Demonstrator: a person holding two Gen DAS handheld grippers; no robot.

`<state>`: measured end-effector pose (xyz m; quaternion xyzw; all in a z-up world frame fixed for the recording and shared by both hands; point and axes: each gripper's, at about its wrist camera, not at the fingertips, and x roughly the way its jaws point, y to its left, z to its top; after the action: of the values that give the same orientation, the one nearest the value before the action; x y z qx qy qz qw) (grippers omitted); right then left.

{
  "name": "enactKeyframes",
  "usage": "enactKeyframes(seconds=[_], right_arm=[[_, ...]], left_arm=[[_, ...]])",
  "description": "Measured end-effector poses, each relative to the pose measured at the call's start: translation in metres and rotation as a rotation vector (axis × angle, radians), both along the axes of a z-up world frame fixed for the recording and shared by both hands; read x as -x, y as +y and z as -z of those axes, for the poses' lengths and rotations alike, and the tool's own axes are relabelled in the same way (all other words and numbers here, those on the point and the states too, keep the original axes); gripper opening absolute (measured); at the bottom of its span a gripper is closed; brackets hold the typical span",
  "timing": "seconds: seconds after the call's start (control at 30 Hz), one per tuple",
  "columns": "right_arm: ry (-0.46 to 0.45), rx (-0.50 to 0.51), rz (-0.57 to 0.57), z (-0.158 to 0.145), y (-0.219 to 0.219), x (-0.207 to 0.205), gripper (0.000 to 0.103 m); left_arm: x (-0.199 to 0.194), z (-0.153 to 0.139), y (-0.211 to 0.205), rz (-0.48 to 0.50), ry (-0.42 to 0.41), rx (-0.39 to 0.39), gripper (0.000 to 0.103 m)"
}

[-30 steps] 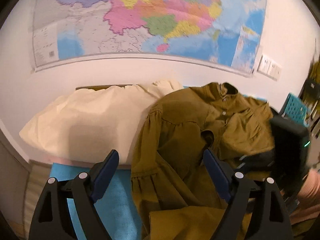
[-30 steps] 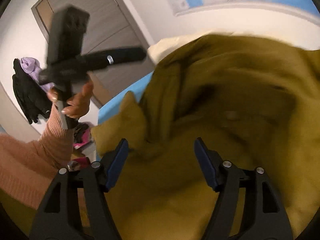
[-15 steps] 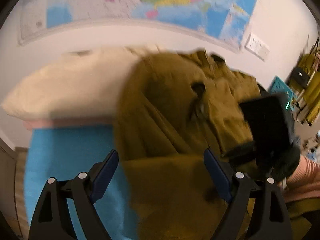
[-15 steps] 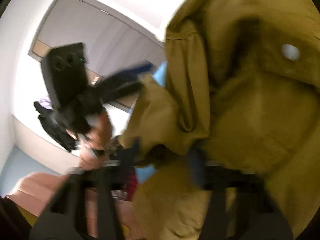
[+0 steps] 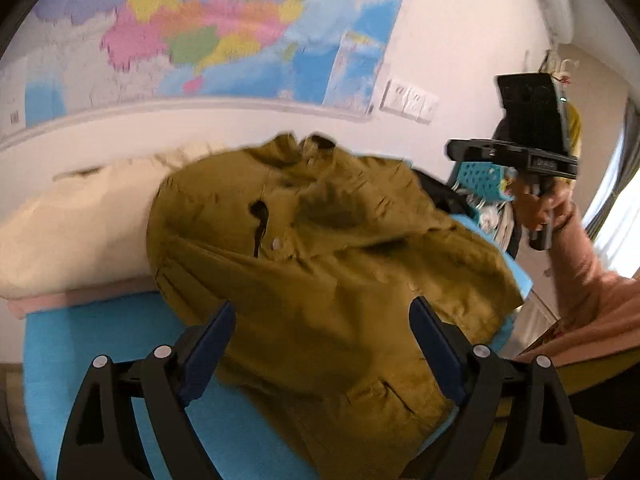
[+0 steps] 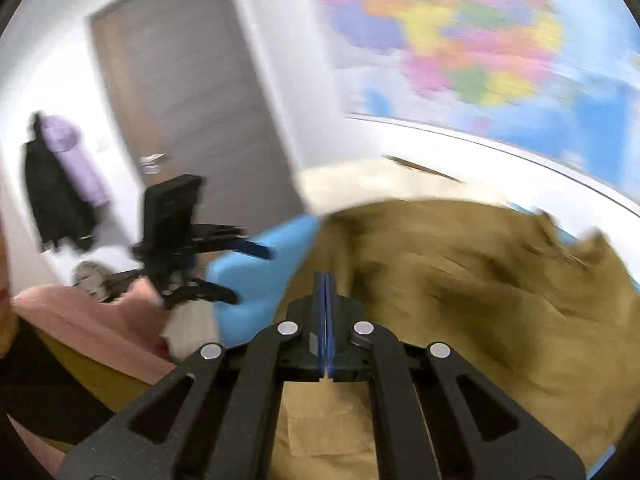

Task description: Fold large clothes

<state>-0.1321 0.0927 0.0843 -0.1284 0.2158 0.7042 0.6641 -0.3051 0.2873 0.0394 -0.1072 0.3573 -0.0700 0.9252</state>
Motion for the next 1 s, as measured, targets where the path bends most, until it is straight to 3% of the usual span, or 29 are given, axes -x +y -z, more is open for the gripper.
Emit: enactKeyframes(seconds=[0.07, 0.1, 0.13, 0.3, 0.43, 0.53, 0.6, 0.63, 0.67, 0.7, 0.73, 0.77, 0.8, 0.87, 0.97, 1.0], right_arm=[[0.088, 0.035, 0.031, 0.030, 0.002, -0.011, 0.018], [0.104, 0.056, 0.054, 0.043, 0.011, -0.009, 0.055], [0.117, 0.080, 0.074, 0.059, 0.019, -0.010, 0.068], [0.210, 0.188, -0.078, 0.116, 0.051, 0.001, 0.073], [0.147, 0.180, -0.123, 0.114, 0.047, 0.024, 0.081], [0.038, 0.134, -0.085, 0.103, 0.025, 0.040, 0.085], [-0.038, 0.123, -0.074, 0.106, 0.014, 0.053, 0.090], [-0.088, 0.131, -0.059, 0.108, 0.012, 0.062, 0.091], [-0.162, 0.159, -0.030, 0.114, 0.016, 0.071, 0.090], [-0.192, 0.176, -0.015, 0.121, 0.016, 0.074, 0.084], [-0.206, 0.200, -0.009, 0.127, 0.019, 0.075, 0.058], [-0.187, 0.233, -0.029, 0.131, 0.025, 0.074, 0.039], [-0.144, 0.233, -0.054, 0.135, 0.023, 0.067, 0.005], [-0.033, 0.157, -0.089, 0.116, 0.009, 0.053, 0.006], [0.106, -0.030, -0.087, 0.073, -0.028, 0.023, 0.006], [0.153, -0.124, -0.058, 0.053, -0.051, 0.005, 0.006]], left_arm=[[-0.010, 0.012, 0.008, -0.037, 0.030, -0.015, 0.085], [-0.014, 0.016, 0.012, -0.060, 0.044, -0.013, 0.085], [-0.019, 0.021, 0.019, -0.089, 0.062, 0.001, 0.085], [-0.024, 0.027, 0.053, -0.233, 0.076, 0.032, 0.085], [-0.037, 0.050, 0.068, -0.276, 0.196, 0.053, 0.083], [-0.045, 0.061, 0.072, -0.242, 0.223, 0.125, 0.053], [-0.053, 0.057, 0.072, -0.230, 0.202, 0.148, 0.019], [-0.054, 0.053, 0.070, -0.223, 0.188, 0.153, 0.014], [-0.057, 0.045, 0.069, -0.220, 0.168, 0.156, 0.010], [-0.060, 0.036, 0.066, -0.214, 0.145, 0.157, 0.010], [-0.062, 0.021, 0.060, -0.197, 0.106, 0.156, 0.009], [-0.064, 0.009, 0.056, -0.181, 0.077, 0.151, 0.009], [-0.067, -0.009, 0.049, -0.154, 0.038, 0.136, 0.010], [-0.077, -0.032, 0.037, -0.134, 0.016, 0.105, 0.013], [-0.098, -0.062, 0.026, -0.122, -0.041, 0.090, 0.030], [-0.103, -0.068, 0.021, -0.116, -0.061, 0.075, 0.041]])
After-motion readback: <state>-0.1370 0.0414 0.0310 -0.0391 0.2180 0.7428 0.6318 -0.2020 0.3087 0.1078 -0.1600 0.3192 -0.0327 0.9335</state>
